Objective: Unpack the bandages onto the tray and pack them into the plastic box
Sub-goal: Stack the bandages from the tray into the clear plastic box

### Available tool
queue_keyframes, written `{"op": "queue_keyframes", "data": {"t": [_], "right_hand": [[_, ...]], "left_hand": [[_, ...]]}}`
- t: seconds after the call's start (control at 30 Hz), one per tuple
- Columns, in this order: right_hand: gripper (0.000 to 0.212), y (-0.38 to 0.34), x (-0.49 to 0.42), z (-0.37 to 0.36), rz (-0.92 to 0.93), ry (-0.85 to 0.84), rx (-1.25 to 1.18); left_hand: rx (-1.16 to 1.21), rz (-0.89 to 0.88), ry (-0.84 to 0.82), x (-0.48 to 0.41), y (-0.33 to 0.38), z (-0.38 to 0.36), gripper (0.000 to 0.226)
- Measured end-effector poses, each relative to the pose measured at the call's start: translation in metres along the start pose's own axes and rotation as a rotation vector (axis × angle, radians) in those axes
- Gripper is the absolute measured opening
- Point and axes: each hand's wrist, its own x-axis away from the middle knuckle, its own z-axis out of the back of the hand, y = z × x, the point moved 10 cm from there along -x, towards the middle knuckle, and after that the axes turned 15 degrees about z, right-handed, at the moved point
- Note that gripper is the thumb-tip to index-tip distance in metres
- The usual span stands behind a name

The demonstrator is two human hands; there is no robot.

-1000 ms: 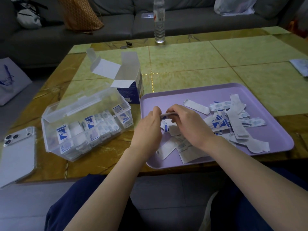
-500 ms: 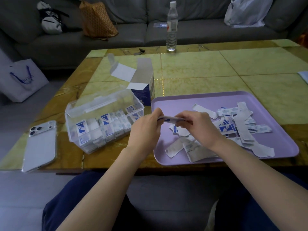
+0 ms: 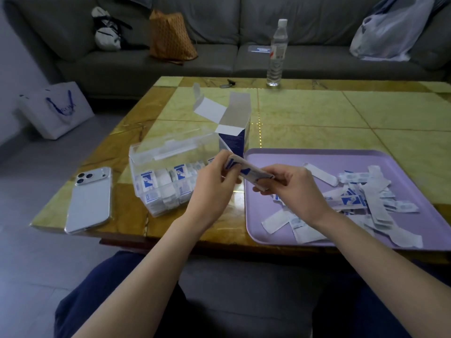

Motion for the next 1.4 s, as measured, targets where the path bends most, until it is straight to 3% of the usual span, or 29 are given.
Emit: {"op": "queue_keyframes", "data": {"t": [0.07, 0.2, 0.3, 0.33, 0.4, 0.5, 0.97, 1.07, 1.2, 1.4], "right_hand": [[0.019, -0.003, -0.001, -0.012, 0.0, -0.033, 0.002], [0.021, -0.012, -0.007, -0.035, 0.028, -0.11, 0.053], [0.007, -0.024, -0.012, -0.054, 0.083, -0.193, 0.159], [0.012, -0.03, -0.014, -0.059, 0.119, -0.206, 0.21], [0.021, -0.042, -0.019, -0.066, 0.174, -0.191, 0.262], [0.016, -0.055, -0.028, -0.069, 0.209, -0.145, 0.29], [0.017, -0.078, -0.066, -0.128, 0.21, -0.264, 0.315], [0.023, -0.069, -0.076, -0.143, 0.191, -0.3, 0.388], [0.041, -0.042, -0.095, -0.148, 0.064, -0.309, 0.518], [0.041, 0.006, -0.102, -0.169, -0.201, -0.433, 0.54]], "left_hand": [[0.044, -0.001, -0.023, 0.002, -0.001, 0.004, 0.004], [0.102, 0.013, -0.015, 0.007, -0.005, 0.019, 0.022], [0.097, 0.005, 0.034, 0.008, -0.008, 0.037, 0.011], [0.114, 0.009, 0.04, 0.008, -0.009, 0.043, 0.009], [0.143, 0.002, 0.044, 0.008, -0.011, 0.054, 0.009], [0.138, -0.02, 0.05, 0.008, -0.011, 0.066, 0.01], [0.276, -0.014, 0.135, 0.006, -0.029, 0.121, 0.016], [0.068, 0.014, 0.224, 0.003, -0.038, 0.135, 0.01], [-0.311, 0.138, 0.36, -0.004, -0.068, 0.154, 0.031], [-0.493, 0.391, 0.277, 0.0, -0.108, 0.153, 0.041]]}}
